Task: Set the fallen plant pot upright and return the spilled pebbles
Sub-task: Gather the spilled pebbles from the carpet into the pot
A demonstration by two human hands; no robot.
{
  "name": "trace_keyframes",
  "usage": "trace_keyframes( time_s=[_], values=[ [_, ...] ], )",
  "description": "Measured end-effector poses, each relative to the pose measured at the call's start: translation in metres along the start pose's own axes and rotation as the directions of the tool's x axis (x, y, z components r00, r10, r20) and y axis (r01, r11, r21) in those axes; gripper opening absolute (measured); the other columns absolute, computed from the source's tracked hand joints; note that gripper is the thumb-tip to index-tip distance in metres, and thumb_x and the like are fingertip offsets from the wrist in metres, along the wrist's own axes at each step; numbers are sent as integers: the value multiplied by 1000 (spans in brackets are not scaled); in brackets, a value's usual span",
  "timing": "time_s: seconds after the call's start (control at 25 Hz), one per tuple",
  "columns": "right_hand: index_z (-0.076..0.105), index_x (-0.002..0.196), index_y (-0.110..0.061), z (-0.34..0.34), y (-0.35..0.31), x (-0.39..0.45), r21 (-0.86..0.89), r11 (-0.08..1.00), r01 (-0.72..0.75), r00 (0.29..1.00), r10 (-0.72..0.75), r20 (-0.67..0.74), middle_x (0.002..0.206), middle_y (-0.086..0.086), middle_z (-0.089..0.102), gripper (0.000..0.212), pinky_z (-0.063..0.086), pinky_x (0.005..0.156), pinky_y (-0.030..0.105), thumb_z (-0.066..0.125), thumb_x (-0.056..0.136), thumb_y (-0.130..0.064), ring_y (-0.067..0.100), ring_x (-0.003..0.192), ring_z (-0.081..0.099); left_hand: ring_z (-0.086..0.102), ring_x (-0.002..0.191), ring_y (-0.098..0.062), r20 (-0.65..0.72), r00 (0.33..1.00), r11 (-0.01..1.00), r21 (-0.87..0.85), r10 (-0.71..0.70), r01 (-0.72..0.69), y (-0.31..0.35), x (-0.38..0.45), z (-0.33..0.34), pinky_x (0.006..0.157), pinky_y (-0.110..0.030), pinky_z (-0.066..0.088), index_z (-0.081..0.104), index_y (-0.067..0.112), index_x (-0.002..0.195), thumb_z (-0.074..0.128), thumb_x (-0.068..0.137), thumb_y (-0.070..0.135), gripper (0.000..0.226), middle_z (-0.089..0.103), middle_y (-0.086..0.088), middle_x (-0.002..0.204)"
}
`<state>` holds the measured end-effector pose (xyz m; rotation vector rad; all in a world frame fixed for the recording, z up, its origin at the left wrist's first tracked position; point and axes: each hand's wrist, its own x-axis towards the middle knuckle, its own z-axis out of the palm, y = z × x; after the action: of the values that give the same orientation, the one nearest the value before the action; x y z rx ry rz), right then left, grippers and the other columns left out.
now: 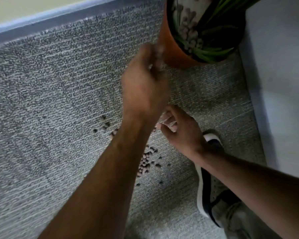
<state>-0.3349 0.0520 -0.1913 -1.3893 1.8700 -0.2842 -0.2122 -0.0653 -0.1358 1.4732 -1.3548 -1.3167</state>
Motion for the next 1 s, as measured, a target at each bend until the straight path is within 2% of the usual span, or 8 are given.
trace_keyframes(
  time_s=[0.08,0.16,0.24,0.32,0.48,0.64,0.8,1.0],
  values=[
    [38,146,-33,5,-3,6,-84,996,20,994,-10,113,136,-8,52,67,53,89,29,72,88,-33,8,117,56,57,121,-21,32,998,924,382,-48,33,-43,-38,-32,95,-45,55,43,21,142,57,94,17,50,54,-4,137],
    [24,153,-39,17,-11,16,-164,983,88,978,-54,199,153,-5,37,85,49,94,31,75,85,-33,15,135,44,26,148,-32,172,938,653,754,-303,73,-90,-73,-67,115,-53,34,10,28,159,60,94,40,83,19,-7,164],
    [12,156,-40,29,-24,28,-256,953,159,945,-71,321,164,-2,16,98,47,104,41,76,82,-34,23,146,29,-5,154,-33,235,888,525,851,-396,9,-125,-103,-89,122,-55,19,-1,29,160,53,96,48,86,-8,0,168],
    [4,157,-39,39,-33,34,-396,874,281,897,-92,432,168,-2,-5,104,38,112,48,75,81,-40,31,152,15,-16,152,-32,279,887,538,842,-369,-41,-143,-122,-90,122,-55,19,1,27,160,44,102,42,73,-16,4,166],
    [3,158,-33,52,-36,20,-543,676,498,810,-140,570,166,5,-17,97,25,119,53,67,86,-44,31,154,-3,0,154,-33,298,896,542,836,-329,-79,-147,-142,-73,100,-55,49,20,25,157,48,99,12,66,9,3,168],
    [36,150,-29,64,-27,-12,-524,617,587,777,-245,580,167,12,5,69,43,108,50,67,88,-25,33,147,28,45,122,-32,277,929,560,823,-248,-96,-147,-153,-72,79,-51,59,58,17,131,57,94,13,37,54,-5,138],
    [51,130,-25,64,-9,-32,-579,588,565,804,-233,547,144,15,42,51,54,89,48,71,83,-24,34,119,54,54,109,-27,334,878,577,812,-342,-84,-150,-177,-70,76,-42,58,59,19,123,61,94,19,29,55,-6,125],
    [49,132,-23,71,6,-44,-557,598,577,753,-126,645,139,19,39,48,58,68,41,67,88,-17,37,99,64,46,120,-29,364,828,585,809,-427,-55,-151,-189,-69,82,-40,59,42,20,141,50,88,3,56,42,-9,140]
  ],
)
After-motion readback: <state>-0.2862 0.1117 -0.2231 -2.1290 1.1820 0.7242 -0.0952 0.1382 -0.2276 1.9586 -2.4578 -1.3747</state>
